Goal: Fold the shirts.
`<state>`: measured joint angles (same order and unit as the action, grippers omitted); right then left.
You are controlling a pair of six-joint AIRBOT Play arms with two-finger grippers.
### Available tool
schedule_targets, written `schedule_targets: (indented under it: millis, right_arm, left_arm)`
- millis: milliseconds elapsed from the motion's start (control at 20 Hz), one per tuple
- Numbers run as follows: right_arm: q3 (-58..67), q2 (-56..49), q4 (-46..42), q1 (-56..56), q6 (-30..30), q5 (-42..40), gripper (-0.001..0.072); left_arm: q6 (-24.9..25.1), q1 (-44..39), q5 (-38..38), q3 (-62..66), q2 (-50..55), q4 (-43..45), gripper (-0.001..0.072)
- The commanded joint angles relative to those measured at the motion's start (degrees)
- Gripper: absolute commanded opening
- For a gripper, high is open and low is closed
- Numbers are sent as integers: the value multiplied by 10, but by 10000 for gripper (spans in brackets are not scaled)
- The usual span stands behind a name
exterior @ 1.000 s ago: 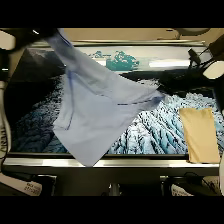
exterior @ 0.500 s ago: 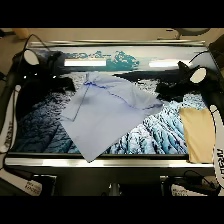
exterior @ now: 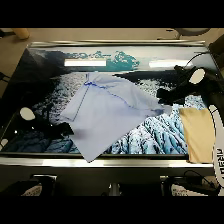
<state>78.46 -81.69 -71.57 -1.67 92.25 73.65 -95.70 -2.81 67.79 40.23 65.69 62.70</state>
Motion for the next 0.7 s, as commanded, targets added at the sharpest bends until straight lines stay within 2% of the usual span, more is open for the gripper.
schedule_targets:
  millis: [0, 100, 150, 200, 250, 300, 350, 500, 650]
  right_arm:
    - [0, 0, 9, 0, -6, 12, 20]
    - [0, 0, 10, 0, -6, 10, 19]
    - [0, 0, 14, 0, -6, 8, 19]
    - [0, 1, 19, 0, -6, 7, 19]
    - [1, 3, 24, 0, -6, 2, 19]
    - [3, 9, 24, 0, -6, -8, 19]
    - [9, 18, 23, 0, -5, -30, 19]
    - [87, 73, 21, -18, 17, -82, 18]
    - [221, 169, 19, -81, 48, -181, 19]
  left_arm:
    - [-6, -13, -105, -80, -4, -39, 677]
    - [-6, -33, -145, -78, 20, -53, 667]
    - [-6, -44, -167, -78, 31, -70, 597]
    - [-6, -57, -190, -78, 40, -89, 502]
    - [-6, -68, -210, -78, 45, -104, 365]
    - [-5, -74, -224, -74, 44, -110, 133]
    - [17, -73, -219, -60, 39, -109, 24]
    - [148, -62, -187, 60, -46, -98, 22]
    - [151, -27, -199, 282, -179, -20, 22]
